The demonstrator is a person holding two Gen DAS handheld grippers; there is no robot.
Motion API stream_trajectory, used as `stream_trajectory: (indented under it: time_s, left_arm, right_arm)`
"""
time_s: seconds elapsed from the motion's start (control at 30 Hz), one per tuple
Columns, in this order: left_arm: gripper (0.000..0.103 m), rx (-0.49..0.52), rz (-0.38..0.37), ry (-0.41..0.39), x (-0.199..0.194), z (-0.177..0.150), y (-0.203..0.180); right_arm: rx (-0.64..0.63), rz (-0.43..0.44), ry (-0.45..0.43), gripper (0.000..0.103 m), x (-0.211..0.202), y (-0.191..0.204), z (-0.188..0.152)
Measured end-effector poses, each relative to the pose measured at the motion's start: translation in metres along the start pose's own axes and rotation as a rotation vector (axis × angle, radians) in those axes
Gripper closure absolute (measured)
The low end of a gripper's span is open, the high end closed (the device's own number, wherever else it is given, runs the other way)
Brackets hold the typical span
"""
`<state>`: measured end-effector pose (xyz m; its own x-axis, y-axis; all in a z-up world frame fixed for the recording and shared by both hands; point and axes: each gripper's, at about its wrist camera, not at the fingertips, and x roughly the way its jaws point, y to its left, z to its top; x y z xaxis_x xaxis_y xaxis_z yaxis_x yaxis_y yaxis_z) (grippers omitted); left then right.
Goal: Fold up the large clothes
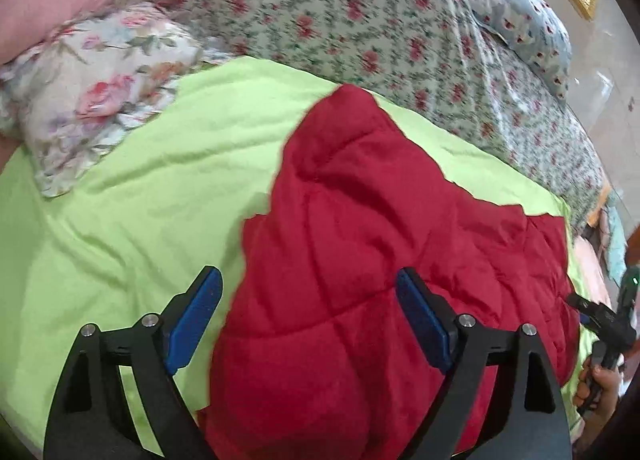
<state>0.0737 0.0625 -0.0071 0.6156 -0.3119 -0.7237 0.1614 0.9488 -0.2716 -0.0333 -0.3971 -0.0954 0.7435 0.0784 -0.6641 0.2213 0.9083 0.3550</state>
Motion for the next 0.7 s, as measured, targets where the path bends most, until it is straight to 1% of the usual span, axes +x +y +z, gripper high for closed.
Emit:
stream_trajectory:
  time_s: [0.1,0.17,0.23,0.27,0.3,0.33,0.37,0.4,0.43,0.47,0.5,0.57,0.67,0.7]
  left_arm:
    - [0.014,0.046,-0.044,0.039,0.012,-0.001,-0.011]
    - [0.014,0.087,-0.03,0.052,0.017,-0.004,-0.02]
    - [0.025,0.13,-0.017,0.056,0.02,-0.009,-0.027]
    - [0.036,0.141,-0.015,0.057,0.02,-0.01,-0.028]
    - [0.046,0.149,-0.021,0.057,0.019,-0.011,-0.029]
    - [0.051,0.152,-0.028,0.055,0.018,-0.011,-0.029]
    - [0.058,0.155,-0.036,0.051,0.016,-0.011,-0.029]
    - [0.065,0.158,-0.046,0.047,0.013,-0.011,-0.028]
    - [0.069,0.161,-0.054,0.04,0.01,-0.01,-0.029]
    - [0.074,0.162,-0.062,0.034,0.007,-0.009,-0.03]
    - [0.077,0.163,-0.075,0.024,0.003,-0.008,-0.031]
    - [0.08,0.163,-0.093,0.004,-0.004,-0.004,-0.034]
    - [0.081,0.168,-0.11,-0.028,-0.012,0.005,-0.039]
    - [0.081,0.17,-0.116,-0.041,-0.014,0.009,-0.042]
  right_arm:
    - [-0.012,0.002,0.003,0.006,0.008,0.006,0.006]
    - [-0.034,0.006,0.009,0.006,0.013,0.013,0.007]
    - [-0.072,0.0,0.013,0.006,0.016,0.022,0.006]
    - [-0.102,-0.016,0.012,0.009,0.017,0.029,0.004]
    - [-0.148,-0.043,0.006,0.02,0.018,0.038,0.001]
    - [-0.178,-0.066,0.004,0.028,0.018,0.044,-0.002]
    - [-0.202,-0.082,0.005,0.044,0.018,0.048,-0.005]
    - [-0.219,-0.092,0.001,0.052,0.017,0.051,-0.007]
    - [-0.229,-0.1,-0.006,0.057,0.014,0.053,-0.008]
    - [-0.231,-0.101,-0.014,0.071,0.012,0.053,-0.009]
    - [-0.223,-0.094,-0.03,0.081,0.006,0.053,-0.008]
    - [-0.211,-0.085,-0.06,0.086,-0.005,0.053,-0.005]
    - [-0.203,-0.072,-0.108,0.088,-0.021,0.056,0.0]
    - [-0.198,-0.064,-0.139,0.088,-0.029,0.057,0.003]
